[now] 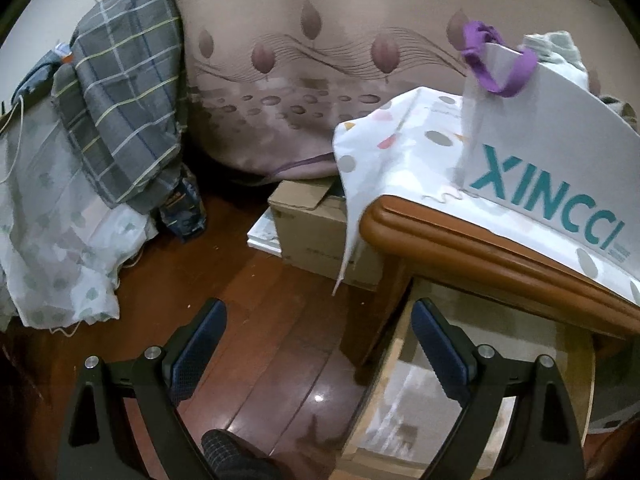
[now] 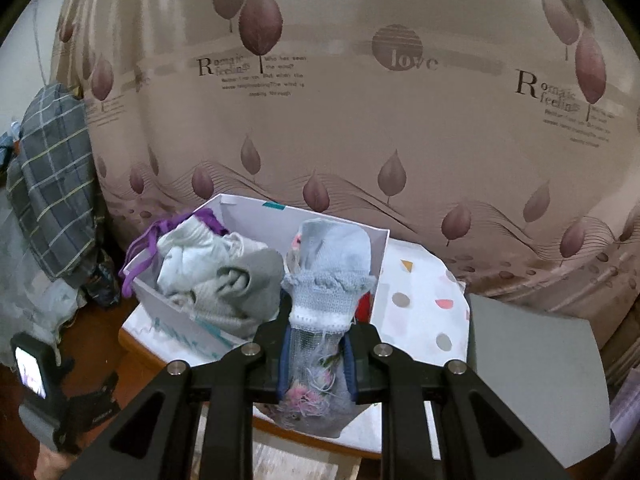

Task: Take underwear out of drawer
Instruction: 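Carry the grey floral sock bundle into the white box and open the right tool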

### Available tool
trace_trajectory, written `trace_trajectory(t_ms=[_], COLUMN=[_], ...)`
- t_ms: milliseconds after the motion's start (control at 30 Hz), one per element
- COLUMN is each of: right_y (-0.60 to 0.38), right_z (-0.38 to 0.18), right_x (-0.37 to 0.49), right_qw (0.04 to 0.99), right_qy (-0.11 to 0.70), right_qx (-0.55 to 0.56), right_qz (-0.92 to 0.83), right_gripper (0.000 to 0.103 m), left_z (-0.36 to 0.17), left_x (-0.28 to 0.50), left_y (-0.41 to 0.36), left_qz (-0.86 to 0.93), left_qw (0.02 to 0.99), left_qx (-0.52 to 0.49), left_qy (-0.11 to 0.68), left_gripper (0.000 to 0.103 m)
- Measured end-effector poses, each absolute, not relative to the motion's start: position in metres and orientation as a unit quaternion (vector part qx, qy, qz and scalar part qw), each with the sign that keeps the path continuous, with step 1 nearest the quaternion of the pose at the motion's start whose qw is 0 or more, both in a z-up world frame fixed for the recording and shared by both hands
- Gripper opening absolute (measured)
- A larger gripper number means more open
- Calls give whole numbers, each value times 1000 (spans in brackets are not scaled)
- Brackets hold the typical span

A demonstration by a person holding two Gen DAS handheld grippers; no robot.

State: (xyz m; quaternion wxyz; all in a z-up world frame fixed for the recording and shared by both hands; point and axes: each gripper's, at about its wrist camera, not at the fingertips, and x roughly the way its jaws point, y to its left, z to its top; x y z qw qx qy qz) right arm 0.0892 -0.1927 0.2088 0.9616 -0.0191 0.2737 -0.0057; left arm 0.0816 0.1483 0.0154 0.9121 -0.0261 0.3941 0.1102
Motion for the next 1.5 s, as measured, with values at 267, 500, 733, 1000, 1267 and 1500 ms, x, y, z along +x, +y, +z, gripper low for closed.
trace_trajectory(t_ms=[267, 500, 733, 1000, 1267, 1500], right_y=[-186, -181, -184, -183, -183, -181], right_z=[193, 177, 150, 129, 126, 138], right_x=[153, 189, 218, 234, 228, 216], right_qw=[949, 941, 925, 912, 910, 916], right_qy=[313, 337, 376, 402, 405, 390], right_qx=[-12, -2, 26, 30, 18, 6], right_qz=[-26, -33, -57, -73, -84, -89], right_gripper=[21, 21, 22, 31, 59, 68], left_z=[12, 12, 10, 10, 12, 11], left_x=[83, 83, 85, 86, 86, 88], left_y=[170, 180, 183, 183, 179, 174], left_qz=[133, 144, 139, 139, 133, 127], left_qw=[904, 901, 898, 898, 900, 901], left_qx=[-51, -63, -74, -71, -70, -64], left_qy=[403, 403, 410, 411, 410, 409], left_gripper=[92, 92, 92, 92, 92, 92])
